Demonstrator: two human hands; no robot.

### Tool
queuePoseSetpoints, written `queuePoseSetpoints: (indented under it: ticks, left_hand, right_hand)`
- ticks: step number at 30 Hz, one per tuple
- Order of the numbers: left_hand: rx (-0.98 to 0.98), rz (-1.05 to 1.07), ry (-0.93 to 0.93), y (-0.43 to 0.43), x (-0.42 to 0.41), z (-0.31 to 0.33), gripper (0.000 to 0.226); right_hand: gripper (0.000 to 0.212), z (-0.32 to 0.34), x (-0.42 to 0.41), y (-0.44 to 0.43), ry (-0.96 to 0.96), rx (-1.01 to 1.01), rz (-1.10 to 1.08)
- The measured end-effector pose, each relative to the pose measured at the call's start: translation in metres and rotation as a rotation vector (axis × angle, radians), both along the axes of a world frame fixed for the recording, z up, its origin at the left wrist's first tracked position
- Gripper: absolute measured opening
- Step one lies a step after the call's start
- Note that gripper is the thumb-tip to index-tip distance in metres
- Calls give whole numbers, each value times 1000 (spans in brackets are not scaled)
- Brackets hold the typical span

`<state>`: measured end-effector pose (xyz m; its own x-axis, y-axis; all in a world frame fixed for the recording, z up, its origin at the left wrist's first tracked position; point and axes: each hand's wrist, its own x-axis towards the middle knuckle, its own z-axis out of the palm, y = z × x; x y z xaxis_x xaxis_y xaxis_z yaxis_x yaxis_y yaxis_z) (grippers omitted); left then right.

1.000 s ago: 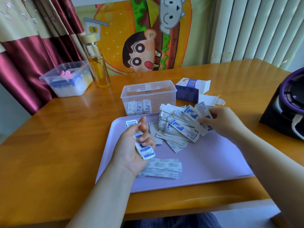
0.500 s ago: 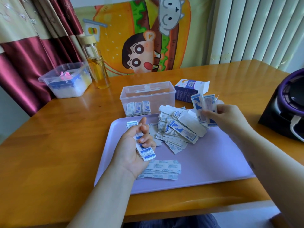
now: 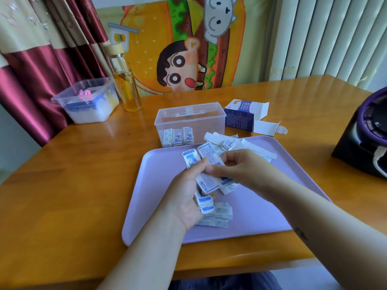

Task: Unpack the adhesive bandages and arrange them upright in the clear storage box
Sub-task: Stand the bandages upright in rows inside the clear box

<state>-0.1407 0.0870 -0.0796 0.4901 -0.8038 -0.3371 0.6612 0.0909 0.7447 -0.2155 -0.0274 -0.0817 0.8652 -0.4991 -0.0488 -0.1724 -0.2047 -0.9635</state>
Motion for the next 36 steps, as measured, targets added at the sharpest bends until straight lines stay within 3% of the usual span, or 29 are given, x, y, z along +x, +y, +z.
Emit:
queuePoseSetpoints:
  ticks: [5,14,20,22,24,26,28,30,35,36]
  left_hand:
    - [1,40,44,0,2,-3,15]
    - [-117,-71,184,3,3,-8,56]
    - [-91,-56,183,2,2,-3,23]
    - [-96,-12,223,1,2,-1,20]
    - [-95,69,297,3,5,0,12]
    - [-120,123,374,5,9,-1,17]
    - [-134,136,403,6,14,-3,25]
    - [-132,114,407,6,16,-4,26]
    - [-120,94,391,6,18,-9,19]
    - [-114,96,385,6,19,-9,20]
  right_hand:
    - [29,8,-3,11,-186,118,-88]
    - [54,-1,5,30,2,-486,-198]
    - [56,4,-1,27,17,-801,-111]
    - [55,6,-1,13,-38,-734,-117]
    - [48,3,-1,-15,-35,-655,-261]
    - [47,-5,-5,-46,132,-695,-400]
    - [56,-14,-9,-66,348,-689,-412]
    - [57,-22,-9,-71,436,-618,-375]
    - [8,-23,-7,-69,315,-537,-339]
    - [20,-20,-9,-68,302,-556,-327]
